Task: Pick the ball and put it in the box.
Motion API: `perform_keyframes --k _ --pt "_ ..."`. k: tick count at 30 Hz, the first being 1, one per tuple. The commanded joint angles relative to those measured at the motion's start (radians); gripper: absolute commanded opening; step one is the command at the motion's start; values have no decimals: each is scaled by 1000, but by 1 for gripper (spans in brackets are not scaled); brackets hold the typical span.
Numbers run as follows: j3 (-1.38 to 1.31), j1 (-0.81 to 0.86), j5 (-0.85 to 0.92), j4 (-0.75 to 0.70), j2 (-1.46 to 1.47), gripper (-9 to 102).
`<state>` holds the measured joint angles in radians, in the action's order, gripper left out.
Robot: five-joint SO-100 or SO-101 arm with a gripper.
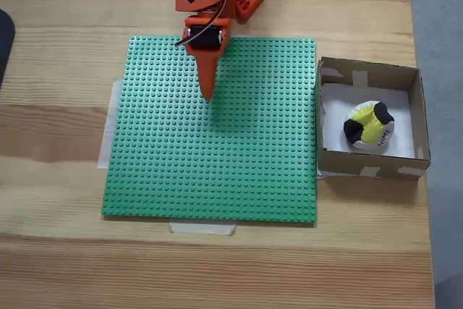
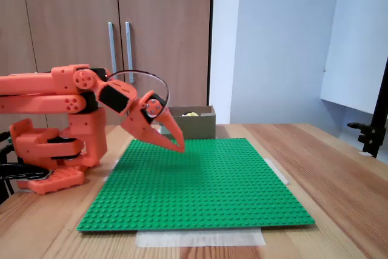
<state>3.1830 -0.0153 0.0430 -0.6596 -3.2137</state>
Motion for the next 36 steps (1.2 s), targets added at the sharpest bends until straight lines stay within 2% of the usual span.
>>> perform_keyframes --k 1,36 --pt "32 -8 6 12 -9 -1" --pt "32 -8 6 12 -9 -1"
